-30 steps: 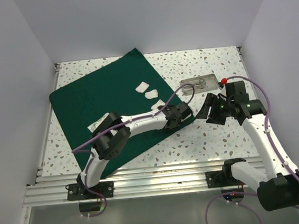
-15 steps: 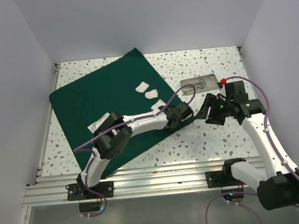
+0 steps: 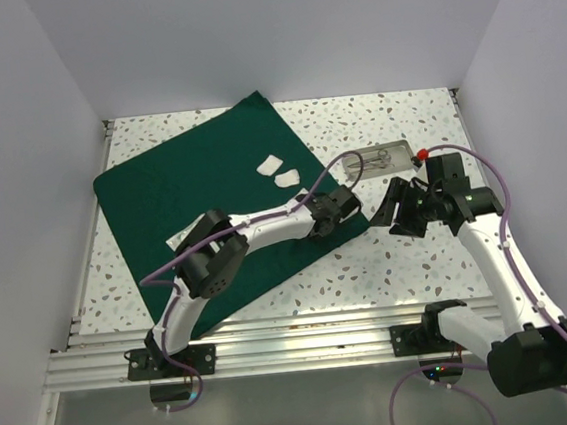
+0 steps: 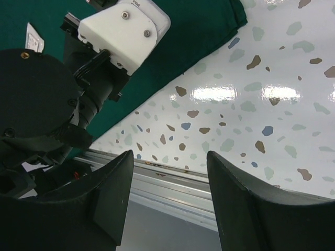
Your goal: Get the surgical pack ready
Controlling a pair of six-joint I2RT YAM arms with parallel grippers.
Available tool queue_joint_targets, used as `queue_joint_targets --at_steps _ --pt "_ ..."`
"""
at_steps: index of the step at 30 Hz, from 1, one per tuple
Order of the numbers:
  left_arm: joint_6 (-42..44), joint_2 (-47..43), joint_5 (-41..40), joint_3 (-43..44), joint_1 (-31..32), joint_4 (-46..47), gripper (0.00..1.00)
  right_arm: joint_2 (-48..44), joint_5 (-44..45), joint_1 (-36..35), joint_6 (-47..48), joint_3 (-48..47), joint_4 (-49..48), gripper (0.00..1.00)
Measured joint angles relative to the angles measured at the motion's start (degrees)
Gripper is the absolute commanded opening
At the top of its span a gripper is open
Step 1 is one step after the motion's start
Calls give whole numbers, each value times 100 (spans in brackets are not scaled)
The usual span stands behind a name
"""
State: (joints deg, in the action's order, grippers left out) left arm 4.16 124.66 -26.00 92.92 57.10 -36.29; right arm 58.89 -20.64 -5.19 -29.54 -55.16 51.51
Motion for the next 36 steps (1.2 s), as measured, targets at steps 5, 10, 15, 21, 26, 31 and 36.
queue_joint_targets --at_steps 5,10,15,21,26,31,36 --pt "-13 0 -2 306 -11 -74 0 59 -13 0 0 0 -2 62" --pt "-33 -4 13 472 -24 -94 0 85 -33 0 0 0 -4 62" --pt "-105 -4 177 479 -59 -258 17 87 -105 0 2 0 -4 62" --pt "-232 -4 352 481 -83 -289 30 85 -146 0 2 0 -4 62" --pt "-258 -7 472 479 -76 -286 32 83 -162 0 2 9 -4 62" --pt "-258 -70 623 369 -26 -275 34 83 -186 0 0 31 -4 62" --pt "-372 -306 866 144 37 -264 40 83 -201 0 -2 33 -4 62"
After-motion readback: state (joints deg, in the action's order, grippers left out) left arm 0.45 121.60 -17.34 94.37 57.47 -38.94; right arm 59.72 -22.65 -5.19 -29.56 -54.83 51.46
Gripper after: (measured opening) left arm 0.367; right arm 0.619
